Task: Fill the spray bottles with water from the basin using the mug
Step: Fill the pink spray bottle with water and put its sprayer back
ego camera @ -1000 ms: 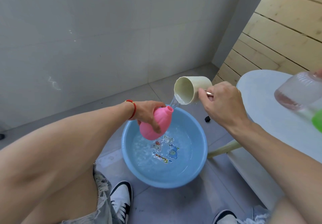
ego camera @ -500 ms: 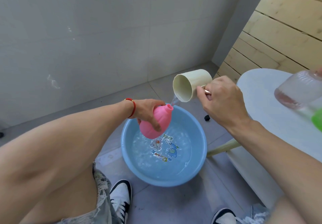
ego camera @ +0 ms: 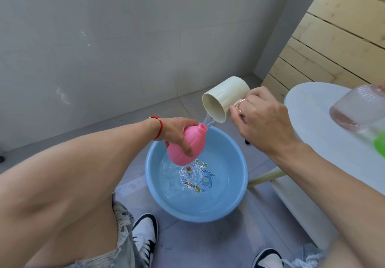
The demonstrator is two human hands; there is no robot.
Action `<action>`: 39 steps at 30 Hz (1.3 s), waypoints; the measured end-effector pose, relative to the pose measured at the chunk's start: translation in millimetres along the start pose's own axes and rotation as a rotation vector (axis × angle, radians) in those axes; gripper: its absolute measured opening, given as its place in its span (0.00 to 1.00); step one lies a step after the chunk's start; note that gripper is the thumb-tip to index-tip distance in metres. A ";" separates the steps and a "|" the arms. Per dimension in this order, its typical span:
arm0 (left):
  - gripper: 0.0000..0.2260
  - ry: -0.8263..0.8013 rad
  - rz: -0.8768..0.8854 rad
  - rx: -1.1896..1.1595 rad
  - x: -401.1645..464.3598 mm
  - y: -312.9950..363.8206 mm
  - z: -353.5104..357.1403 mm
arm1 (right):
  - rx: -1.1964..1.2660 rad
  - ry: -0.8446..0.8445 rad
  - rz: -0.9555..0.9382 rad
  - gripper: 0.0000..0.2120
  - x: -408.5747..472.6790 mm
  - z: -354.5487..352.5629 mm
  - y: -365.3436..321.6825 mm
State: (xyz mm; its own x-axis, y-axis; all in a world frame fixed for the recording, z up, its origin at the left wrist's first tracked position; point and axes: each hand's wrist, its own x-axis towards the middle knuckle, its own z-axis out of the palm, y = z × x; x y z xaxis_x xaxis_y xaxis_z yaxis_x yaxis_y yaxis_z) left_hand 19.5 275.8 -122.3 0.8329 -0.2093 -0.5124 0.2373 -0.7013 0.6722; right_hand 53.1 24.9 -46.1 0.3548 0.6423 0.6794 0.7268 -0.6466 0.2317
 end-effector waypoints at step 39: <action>0.33 0.381 -0.105 -0.344 23.4 -11.9 -2.4 | 0.203 -1.185 0.896 0.17 -189.7 181.3 -115.4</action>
State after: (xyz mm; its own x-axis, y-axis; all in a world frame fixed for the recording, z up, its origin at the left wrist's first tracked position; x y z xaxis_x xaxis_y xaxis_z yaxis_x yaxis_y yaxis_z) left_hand 37.4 280.9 -140.9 0.9034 0.1574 -0.3989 0.4265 -0.4271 0.7973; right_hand 8.5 52.3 -327.9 0.9001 0.0912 -0.4261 0.0486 -0.9927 -0.1100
